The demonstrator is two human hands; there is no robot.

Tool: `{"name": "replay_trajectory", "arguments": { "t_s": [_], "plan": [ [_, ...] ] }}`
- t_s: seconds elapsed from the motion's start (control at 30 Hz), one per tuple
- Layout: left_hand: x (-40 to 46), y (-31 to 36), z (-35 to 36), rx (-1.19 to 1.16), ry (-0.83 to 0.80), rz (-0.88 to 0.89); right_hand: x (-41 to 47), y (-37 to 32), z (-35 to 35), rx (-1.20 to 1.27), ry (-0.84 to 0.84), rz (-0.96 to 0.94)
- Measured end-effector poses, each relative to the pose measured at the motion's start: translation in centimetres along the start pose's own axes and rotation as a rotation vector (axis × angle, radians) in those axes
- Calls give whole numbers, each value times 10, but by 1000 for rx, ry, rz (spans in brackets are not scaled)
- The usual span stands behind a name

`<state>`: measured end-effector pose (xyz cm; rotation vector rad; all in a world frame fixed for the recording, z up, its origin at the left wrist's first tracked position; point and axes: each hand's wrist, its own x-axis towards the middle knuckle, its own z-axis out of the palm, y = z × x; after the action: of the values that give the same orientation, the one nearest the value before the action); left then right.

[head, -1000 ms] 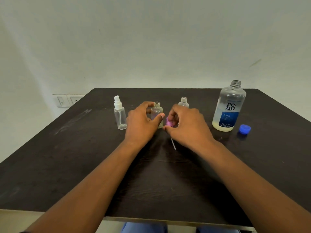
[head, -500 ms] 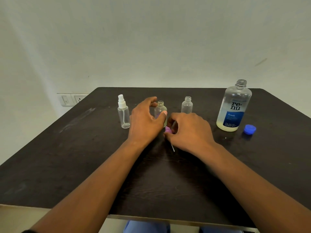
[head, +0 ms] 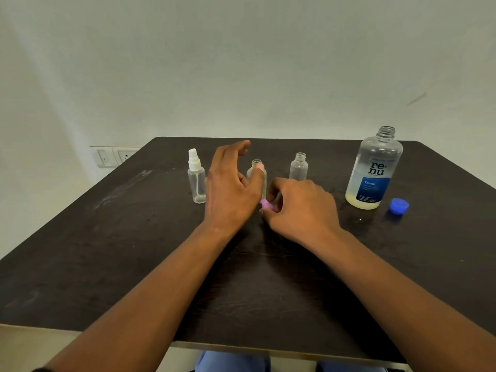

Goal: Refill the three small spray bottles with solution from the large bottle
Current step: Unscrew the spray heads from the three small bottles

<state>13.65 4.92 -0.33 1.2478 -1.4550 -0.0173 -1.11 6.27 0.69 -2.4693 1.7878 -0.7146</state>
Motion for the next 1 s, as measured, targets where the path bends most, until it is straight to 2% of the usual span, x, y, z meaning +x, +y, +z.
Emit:
{"name": "replay_trajectory", "arguments": {
  "t_s": [0.6, 0.77, 0.9, 1.0],
  "plan": [
    [-1, 12, -6, -63, 111, 77, 3, -4, 3, -20, 40, 53],
    [-1, 12, -14, -46, 265, 142, 4, -4, 3, -17, 37, 62],
    [4, 5, -19, 26, 403, 64, 4, -3, 2, -16, 43, 68],
    [6, 1, -20, 96, 433, -20, 4, -3, 3, -19, 43, 74]
  ]
}}
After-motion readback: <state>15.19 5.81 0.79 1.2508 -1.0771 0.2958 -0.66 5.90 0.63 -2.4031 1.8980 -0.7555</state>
